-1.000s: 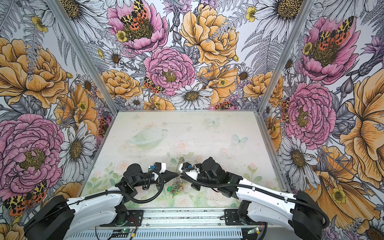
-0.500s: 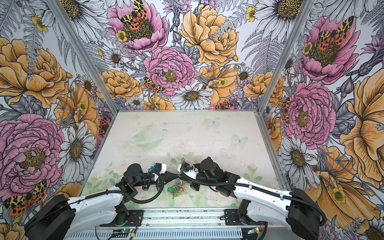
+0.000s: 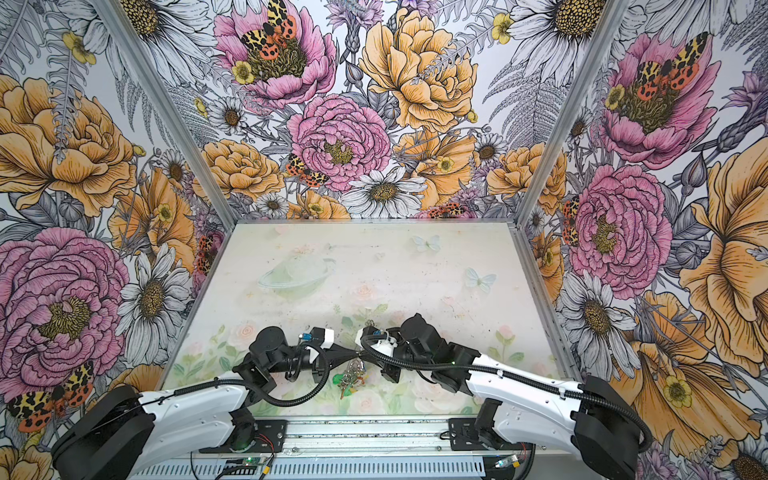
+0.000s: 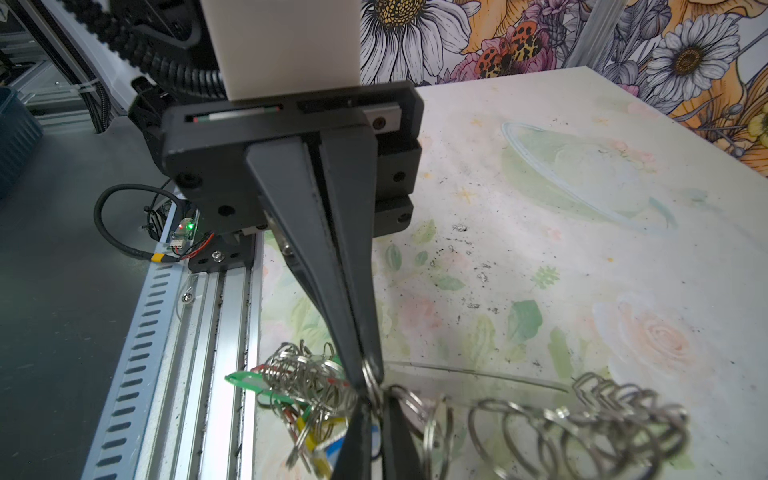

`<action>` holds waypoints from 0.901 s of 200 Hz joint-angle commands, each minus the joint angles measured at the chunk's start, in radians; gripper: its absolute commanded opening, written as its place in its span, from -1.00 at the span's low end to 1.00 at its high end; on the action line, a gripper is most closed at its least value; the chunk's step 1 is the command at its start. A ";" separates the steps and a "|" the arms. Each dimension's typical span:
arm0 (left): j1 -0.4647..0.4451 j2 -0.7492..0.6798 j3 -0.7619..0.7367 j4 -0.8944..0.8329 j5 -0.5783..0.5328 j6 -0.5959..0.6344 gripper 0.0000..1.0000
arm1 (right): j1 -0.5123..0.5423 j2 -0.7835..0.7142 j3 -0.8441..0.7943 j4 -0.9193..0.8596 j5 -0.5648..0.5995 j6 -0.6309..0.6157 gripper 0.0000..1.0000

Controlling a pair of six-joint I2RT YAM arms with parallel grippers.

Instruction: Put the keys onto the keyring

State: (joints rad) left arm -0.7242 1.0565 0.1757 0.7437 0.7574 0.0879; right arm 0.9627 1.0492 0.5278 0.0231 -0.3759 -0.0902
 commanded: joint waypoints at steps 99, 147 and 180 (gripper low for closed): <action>-0.021 -0.099 0.045 -0.210 -0.147 0.139 -0.39 | -0.001 0.008 0.178 -0.320 0.099 -0.062 -1.00; -0.027 -0.041 0.070 -0.216 -0.132 0.149 -0.35 | 0.004 0.061 0.304 -0.482 0.112 -0.083 -1.00; -0.030 -0.043 0.070 -0.206 -0.123 0.144 -0.36 | 0.012 0.106 0.342 -0.526 0.117 -0.093 -1.00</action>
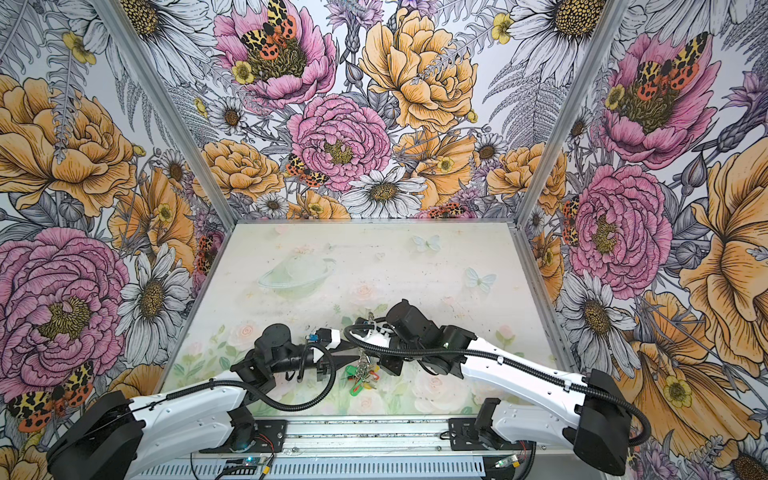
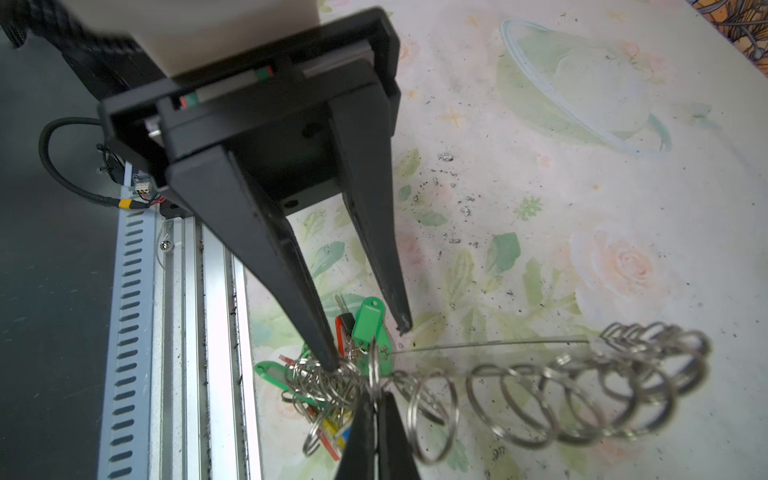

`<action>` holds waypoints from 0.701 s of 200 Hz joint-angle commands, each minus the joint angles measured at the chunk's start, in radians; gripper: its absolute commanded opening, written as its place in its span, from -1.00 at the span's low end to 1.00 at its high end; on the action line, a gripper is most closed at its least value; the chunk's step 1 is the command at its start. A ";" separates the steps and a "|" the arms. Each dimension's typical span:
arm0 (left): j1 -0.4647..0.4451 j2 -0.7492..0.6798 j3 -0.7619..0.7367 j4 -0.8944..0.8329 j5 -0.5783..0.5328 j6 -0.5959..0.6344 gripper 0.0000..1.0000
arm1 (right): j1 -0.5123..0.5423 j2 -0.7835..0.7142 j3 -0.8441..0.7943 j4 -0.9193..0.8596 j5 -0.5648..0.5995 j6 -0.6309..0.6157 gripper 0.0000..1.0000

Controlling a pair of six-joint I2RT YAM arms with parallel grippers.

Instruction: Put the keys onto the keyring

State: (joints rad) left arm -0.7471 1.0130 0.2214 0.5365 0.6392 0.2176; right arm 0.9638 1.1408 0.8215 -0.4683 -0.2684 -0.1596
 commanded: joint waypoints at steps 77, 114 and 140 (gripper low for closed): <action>-0.010 0.059 0.044 0.018 0.058 0.005 -0.45 | 0.012 0.026 0.064 -0.018 -0.042 -0.046 -1.00; -0.014 0.067 0.052 0.018 0.075 0.005 -0.62 | 0.012 0.032 0.058 0.000 -0.063 -0.039 -1.00; -0.014 0.074 0.055 0.018 0.082 0.002 -0.76 | 0.012 0.039 0.057 0.012 -0.065 -0.038 -1.00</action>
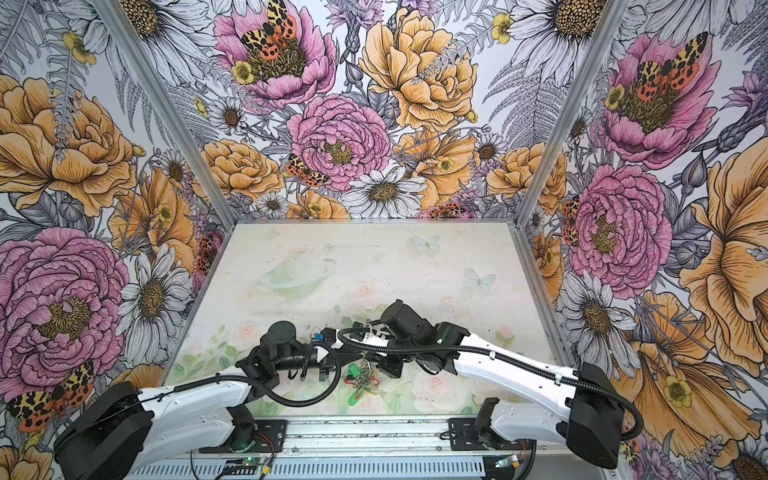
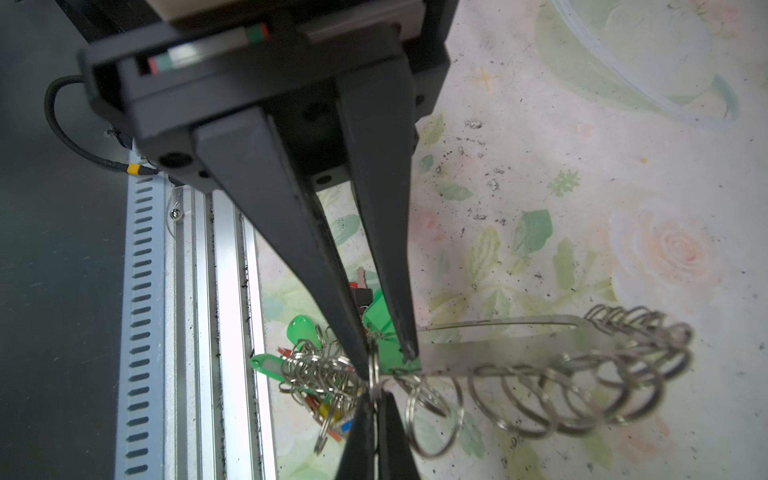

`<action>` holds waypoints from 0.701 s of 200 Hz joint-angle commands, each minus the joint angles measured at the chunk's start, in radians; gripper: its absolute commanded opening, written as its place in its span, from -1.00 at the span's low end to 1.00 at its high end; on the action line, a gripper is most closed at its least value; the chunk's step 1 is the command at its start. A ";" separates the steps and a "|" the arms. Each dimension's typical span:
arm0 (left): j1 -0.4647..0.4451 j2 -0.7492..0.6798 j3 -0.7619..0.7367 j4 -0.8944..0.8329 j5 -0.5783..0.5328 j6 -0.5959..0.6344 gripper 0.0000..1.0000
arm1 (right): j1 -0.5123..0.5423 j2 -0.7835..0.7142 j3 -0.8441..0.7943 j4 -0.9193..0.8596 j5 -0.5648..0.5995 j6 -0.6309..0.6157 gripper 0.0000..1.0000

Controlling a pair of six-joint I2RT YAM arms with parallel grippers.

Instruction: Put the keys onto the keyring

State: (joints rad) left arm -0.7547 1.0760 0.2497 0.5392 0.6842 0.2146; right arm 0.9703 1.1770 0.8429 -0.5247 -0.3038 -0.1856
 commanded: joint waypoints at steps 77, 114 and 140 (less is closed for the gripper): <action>-0.006 0.007 0.026 0.019 -0.013 -0.009 -1.00 | -0.005 -0.035 -0.016 0.109 0.055 0.023 -0.84; 0.006 -0.029 0.001 0.053 -0.024 -0.028 -1.00 | -0.011 -0.057 -0.059 0.116 0.114 0.052 -0.66; 0.009 -0.043 -0.006 0.062 -0.024 -0.037 -1.00 | -0.010 -0.048 -0.064 0.121 0.129 0.059 -0.65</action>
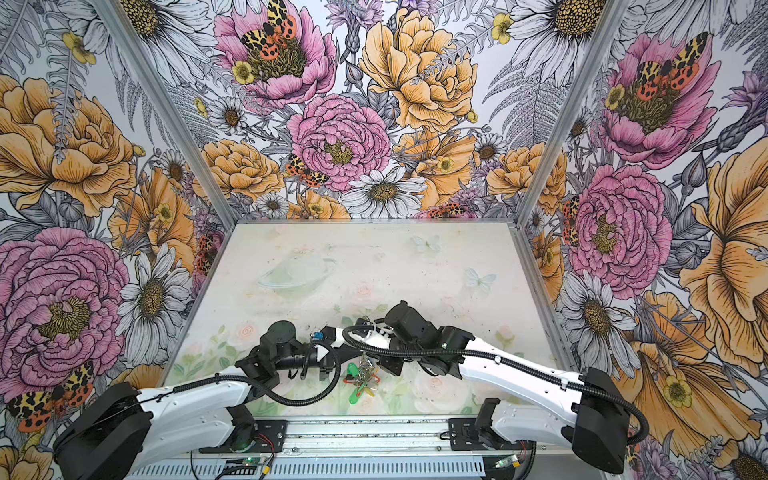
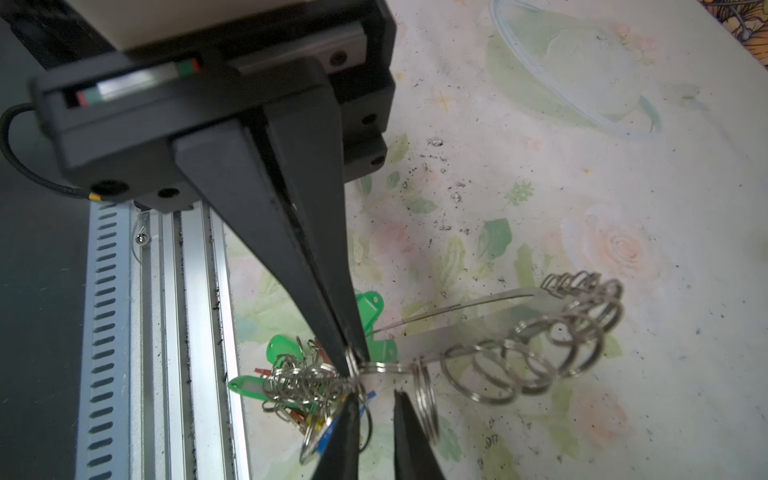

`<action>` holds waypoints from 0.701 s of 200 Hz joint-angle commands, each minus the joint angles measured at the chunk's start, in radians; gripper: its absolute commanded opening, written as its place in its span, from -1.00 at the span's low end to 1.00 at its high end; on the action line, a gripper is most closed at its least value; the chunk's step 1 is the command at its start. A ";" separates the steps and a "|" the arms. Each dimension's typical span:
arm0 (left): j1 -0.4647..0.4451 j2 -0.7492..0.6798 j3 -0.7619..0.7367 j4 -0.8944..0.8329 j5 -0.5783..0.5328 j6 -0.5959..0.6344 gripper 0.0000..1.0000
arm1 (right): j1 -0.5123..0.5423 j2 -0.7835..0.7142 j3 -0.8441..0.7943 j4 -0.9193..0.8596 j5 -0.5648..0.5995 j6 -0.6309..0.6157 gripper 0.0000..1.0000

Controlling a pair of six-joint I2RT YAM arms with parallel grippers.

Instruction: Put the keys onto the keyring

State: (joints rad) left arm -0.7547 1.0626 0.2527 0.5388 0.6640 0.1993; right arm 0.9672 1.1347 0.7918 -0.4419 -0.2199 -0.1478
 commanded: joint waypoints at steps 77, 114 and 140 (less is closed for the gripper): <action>0.017 -0.035 -0.021 0.105 -0.001 -0.044 -1.00 | -0.009 0.007 -0.014 0.063 0.058 0.031 -0.78; 0.016 -0.002 -0.033 0.200 -0.001 -0.090 -1.00 | -0.007 0.026 -0.019 0.114 0.009 0.044 -0.83; 0.009 0.007 -0.040 0.250 -0.016 -0.114 -1.00 | -0.006 0.043 -0.020 0.130 -0.005 0.050 -0.87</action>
State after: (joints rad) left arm -0.7410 1.0679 0.2180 0.6361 0.6422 0.1284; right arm 0.9672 1.1549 0.7731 -0.3882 -0.1959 -0.1192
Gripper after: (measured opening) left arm 0.050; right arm 0.079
